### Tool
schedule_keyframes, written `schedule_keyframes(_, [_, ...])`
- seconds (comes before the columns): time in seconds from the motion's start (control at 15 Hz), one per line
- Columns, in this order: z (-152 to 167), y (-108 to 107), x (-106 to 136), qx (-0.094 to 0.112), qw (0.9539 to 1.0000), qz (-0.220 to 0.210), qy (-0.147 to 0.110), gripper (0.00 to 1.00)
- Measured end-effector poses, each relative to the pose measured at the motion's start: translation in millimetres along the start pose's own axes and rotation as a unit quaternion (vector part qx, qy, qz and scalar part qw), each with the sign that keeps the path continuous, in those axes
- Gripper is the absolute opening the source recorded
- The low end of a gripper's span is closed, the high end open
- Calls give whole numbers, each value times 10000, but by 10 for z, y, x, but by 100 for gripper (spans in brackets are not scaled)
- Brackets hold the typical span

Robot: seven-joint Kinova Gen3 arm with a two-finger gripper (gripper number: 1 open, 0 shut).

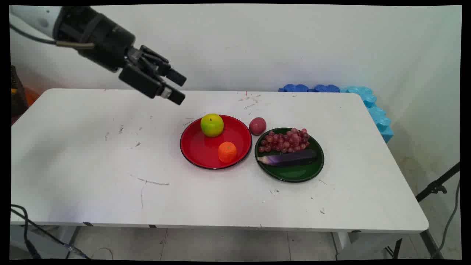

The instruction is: Pick up the eggplant from the green plate

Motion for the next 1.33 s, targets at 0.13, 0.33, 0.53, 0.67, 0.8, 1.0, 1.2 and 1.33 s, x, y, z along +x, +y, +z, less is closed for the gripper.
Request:
schedule_keyframes(0.13, [32, -38, 62, -15, 10000, -30, -16, 100])
schedule_keyframes(0.33, [123, -91, 201, -12, 10000, -78, -36, 100])
schedule_keyframes(0.53, [284, -105, 371, 46, 9999, -133, -62, 100])
schedule_keyframes(0.67, [457, -83, 501, 112, 9997, -183, -111, 100])
schedule_keyframes(0.8, [613, -54, 585, 161, 9995, -201, -189, 100])
schedule_keyframes(1.0, [986, -9, 733, 304, 9985, -238, -396, 100])
schedule_keyframes(1.2, [1344, -36, 851, 470, 9970, -271, -544, 100])
schedule_keyframes(1.33, [1689, -89, 931, 611, 9953, -280, -691, 100])
